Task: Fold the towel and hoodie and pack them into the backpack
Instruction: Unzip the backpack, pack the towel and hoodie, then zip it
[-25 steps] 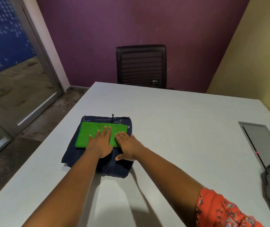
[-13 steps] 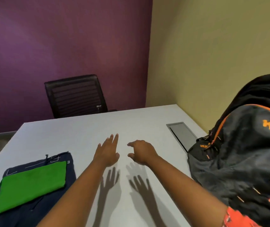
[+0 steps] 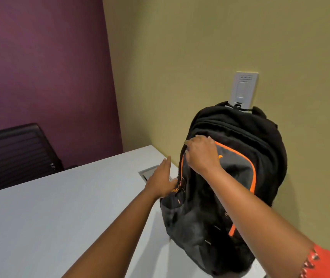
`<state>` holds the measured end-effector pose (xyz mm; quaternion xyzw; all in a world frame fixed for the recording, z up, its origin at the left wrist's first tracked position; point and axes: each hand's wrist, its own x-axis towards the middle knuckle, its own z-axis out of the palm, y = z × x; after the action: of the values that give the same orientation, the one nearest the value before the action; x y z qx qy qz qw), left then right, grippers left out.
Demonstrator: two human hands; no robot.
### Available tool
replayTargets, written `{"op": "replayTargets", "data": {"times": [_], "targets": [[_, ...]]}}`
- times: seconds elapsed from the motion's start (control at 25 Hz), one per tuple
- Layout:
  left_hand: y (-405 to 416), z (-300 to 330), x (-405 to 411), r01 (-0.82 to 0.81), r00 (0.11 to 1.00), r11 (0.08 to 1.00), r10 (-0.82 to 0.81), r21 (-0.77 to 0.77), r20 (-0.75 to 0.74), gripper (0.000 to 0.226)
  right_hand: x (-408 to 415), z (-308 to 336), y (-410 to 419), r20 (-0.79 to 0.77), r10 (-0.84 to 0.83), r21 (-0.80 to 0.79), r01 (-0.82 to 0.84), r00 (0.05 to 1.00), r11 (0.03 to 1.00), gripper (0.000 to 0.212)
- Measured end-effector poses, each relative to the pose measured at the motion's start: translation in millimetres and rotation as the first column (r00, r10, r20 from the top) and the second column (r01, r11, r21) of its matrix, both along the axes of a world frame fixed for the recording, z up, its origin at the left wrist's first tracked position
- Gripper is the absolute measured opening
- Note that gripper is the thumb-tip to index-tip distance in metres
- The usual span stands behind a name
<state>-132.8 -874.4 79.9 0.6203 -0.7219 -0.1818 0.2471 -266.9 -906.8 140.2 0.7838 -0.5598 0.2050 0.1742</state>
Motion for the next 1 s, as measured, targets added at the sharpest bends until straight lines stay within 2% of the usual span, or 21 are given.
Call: {"op": "replayTargets", "data": {"times": [0.08,0.16,0.2,0.28,0.32,0.4,0.64,0.76,0.8,0.92,1.0], "targets": [[-11,14,-36,0.059,0.994,0.996,-0.065,-0.062,-0.091,0.077,-26,24,-6,0.119,0.021,-0.213,0.004,0.993,0.977,0.022],[-19,26,-69,0.088,0.985,0.993,-0.099,-0.084,-0.14,0.078,-56,44,-12,0.285,0.059,-0.439,0.076,0.957,0.895,0.019],[-21,31,-83,0.101,0.983,0.992,-0.111,-0.075,-0.149,0.079,-71,50,-13,0.365,0.035,-0.454,0.145,0.93,0.879,0.022],[-22,34,-110,0.147,0.977,0.988,-0.154,-0.055,-0.149,0.079,-97,59,-15,0.498,-0.111,-0.274,0.278,0.86,0.921,0.032],[-21,35,-122,0.167,0.974,0.985,-0.171,-0.041,-0.147,0.079,-109,59,-17,0.508,-0.196,-0.146,0.308,0.839,0.94,0.038],[-17,33,-140,0.179,0.973,0.984,-0.177,-0.002,-0.146,0.079,-125,59,-20,0.423,-0.277,0.015,0.298,0.863,0.954,0.053],[-13,34,-163,0.099,0.98,0.993,-0.085,0.066,-0.182,0.084,-131,75,-27,0.227,-0.283,0.103,0.266,0.932,0.959,0.082],[-5,36,-166,0.113,0.966,0.989,-0.087,0.099,-0.242,0.092,-123,85,-25,0.167,-0.314,0.198,0.28,0.935,0.939,0.067],[0,36,-168,0.131,0.961,0.986,-0.102,0.099,-0.258,0.099,-119,88,-25,0.151,-0.321,0.235,0.282,0.935,0.93,0.061],[13,34,-173,0.136,0.953,0.99,-0.12,0.04,-0.279,0.139,-105,97,-27,0.14,-0.323,0.339,0.261,0.936,0.904,0.049],[17,28,-173,0.079,0.955,0.997,-0.075,0.002,-0.287,0.144,-95,102,-28,0.149,-0.316,0.381,0.24,0.937,0.893,0.04]]}}
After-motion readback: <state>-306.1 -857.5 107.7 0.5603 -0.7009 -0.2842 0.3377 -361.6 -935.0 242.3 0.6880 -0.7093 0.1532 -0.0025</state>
